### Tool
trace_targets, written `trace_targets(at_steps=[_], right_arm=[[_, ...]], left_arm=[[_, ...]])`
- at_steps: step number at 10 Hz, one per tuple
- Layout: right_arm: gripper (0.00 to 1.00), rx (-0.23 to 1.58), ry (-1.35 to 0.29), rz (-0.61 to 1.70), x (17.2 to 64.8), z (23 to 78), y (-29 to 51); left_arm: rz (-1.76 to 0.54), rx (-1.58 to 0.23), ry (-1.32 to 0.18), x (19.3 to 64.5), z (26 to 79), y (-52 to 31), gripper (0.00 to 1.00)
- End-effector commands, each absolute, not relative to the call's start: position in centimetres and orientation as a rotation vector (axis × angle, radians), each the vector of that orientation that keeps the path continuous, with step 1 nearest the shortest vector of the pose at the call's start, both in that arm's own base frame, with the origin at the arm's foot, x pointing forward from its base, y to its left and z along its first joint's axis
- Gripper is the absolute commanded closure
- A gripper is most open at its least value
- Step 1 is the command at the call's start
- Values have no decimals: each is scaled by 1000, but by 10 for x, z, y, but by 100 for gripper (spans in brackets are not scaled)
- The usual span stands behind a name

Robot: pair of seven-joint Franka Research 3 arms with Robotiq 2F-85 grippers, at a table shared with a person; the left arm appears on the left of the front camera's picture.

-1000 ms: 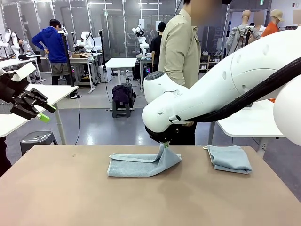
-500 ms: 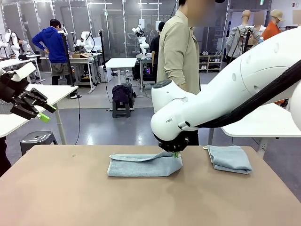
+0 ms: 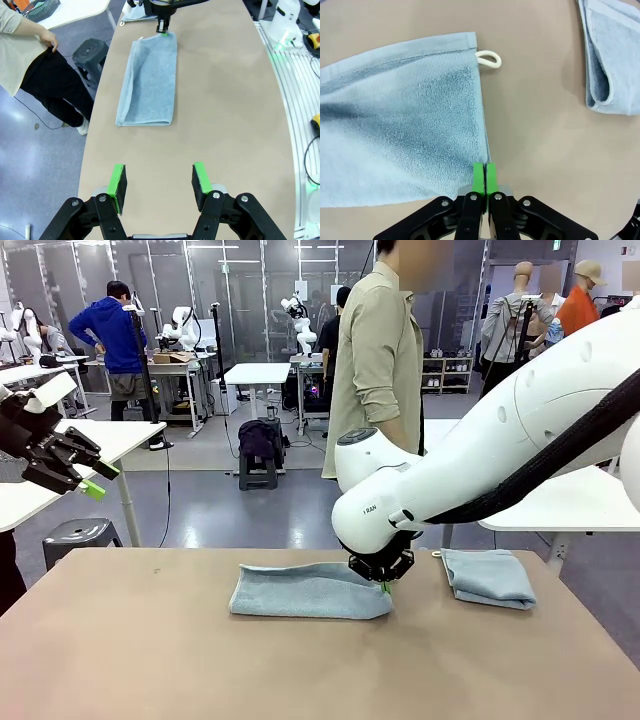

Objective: Fold the towels and place them in the basket.
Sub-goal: When a person lays out a Towel with hook on the table, fold it in half twice.

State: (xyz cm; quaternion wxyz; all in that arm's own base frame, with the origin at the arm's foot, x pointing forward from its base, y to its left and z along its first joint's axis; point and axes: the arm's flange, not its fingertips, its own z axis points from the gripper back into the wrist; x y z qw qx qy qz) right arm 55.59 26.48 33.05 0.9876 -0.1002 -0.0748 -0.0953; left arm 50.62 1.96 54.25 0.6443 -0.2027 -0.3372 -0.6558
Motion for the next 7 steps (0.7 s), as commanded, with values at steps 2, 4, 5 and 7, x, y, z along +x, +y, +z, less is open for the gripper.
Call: trace_targets(at_steps=[2, 4, 5, 7], right_arm=[[78, -178, -156, -229, 557, 320, 260], [59, -174, -195, -218, 559, 317, 256], [50, -172, -215, -212, 561, 315, 253], [50, -148, -232, -191, 566, 309, 247]], left_arm=[[-1503, -453, -757, 506, 543, 20, 33], [-1503, -453, -757, 506, 543, 20, 33], [-1503, -453, -757, 506, 543, 20, 33], [-1503, -453, -757, 506, 543, 20, 33]])
